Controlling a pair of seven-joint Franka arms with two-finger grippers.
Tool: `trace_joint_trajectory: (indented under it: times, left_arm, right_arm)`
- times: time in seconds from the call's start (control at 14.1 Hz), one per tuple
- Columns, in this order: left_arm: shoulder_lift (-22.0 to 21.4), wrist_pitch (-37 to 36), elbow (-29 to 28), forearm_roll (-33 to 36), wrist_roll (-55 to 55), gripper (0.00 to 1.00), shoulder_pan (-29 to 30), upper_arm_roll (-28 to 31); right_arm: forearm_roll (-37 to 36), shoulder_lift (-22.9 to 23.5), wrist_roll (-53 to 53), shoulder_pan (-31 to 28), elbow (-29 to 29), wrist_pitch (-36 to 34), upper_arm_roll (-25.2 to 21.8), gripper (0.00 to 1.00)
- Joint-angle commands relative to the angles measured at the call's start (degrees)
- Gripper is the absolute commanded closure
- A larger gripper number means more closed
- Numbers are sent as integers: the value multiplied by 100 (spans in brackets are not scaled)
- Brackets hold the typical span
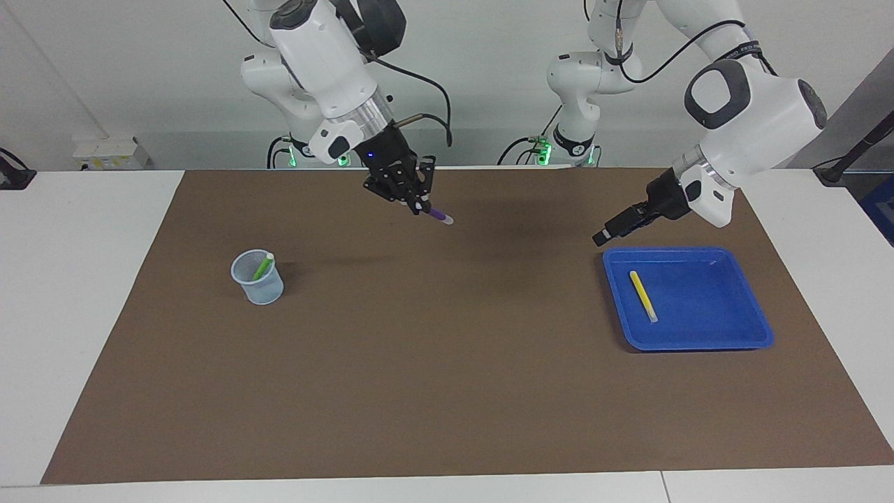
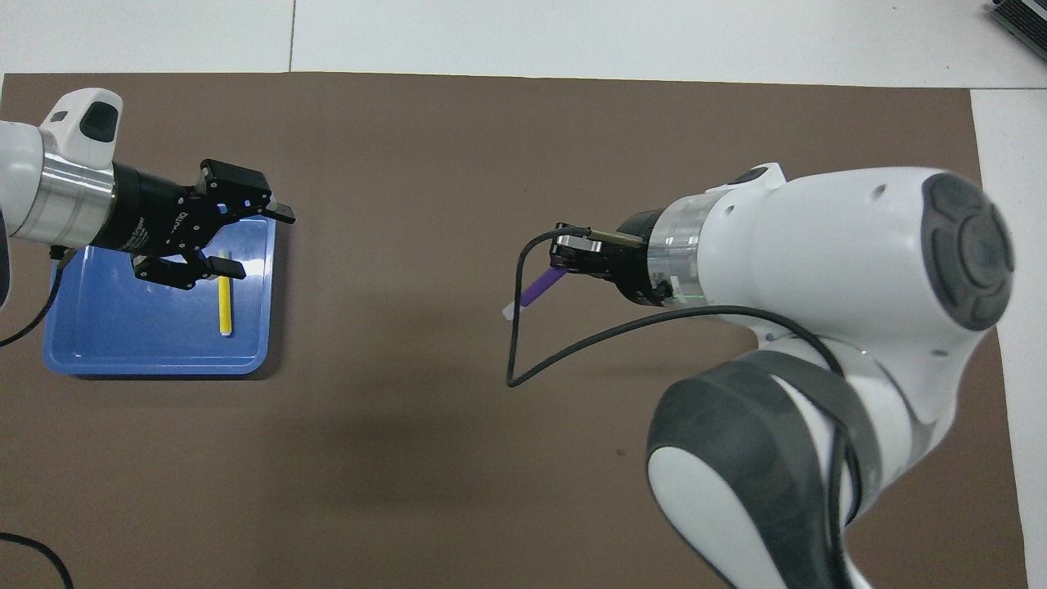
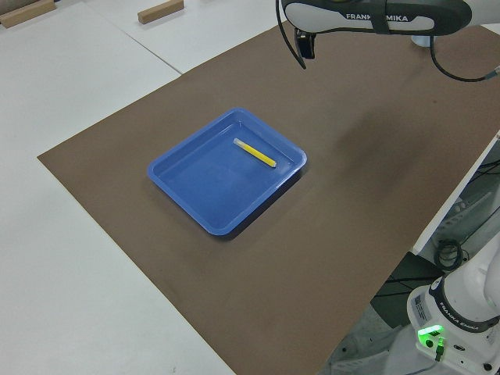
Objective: Right arm passes pens to left for tray arrangement
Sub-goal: 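Carry the purple pen toward the left gripper while the left gripper approaches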
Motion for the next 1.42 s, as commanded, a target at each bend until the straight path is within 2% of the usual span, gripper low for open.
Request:
trace_joint_trajectory:
  times: [0.0,0.14,0.28,0.35,0.57,0.92,1.13,1.35]
  left_arm:
    - [-120,101,-147,-430,-1112,0,-164,-15]
    - [-269,450,-383,-728,-1824,0,-349,-16]
    - [-576,1125,-926,-1036,-2283,0,-559,-16]
    - [-682,1451,-1190,-1194,-2415,0,-709,-16]
    - [-841,2025,-1606,-1354,-2881,0,-982,-16]
    - [-903,2052,-1694,-1354,-3662,1,-1220,-16]
    - [-903,2586,-1773,-1354,-4427,1,-1500,-16]
    - [-912,3009,-1922,-1354,-4745,1,-1790,-16]
  right_arm:
    - [194,-183,421,275,-528,798,0,100]
    - [237,-218,474,451,-774,1254,9,100]
    - [317,-227,1016,776,-1169,2288,0,100]
    - [317,-236,1220,890,-1284,2581,0,100]
    - [326,-236,1459,1023,-1346,2960,9,100]
    - [334,-236,1494,1023,-1426,3085,9,100]
    - [334,-245,1477,1023,-1426,3067,9,100]
    - [334,-236,1468,1023,-1426,3067,9,100]
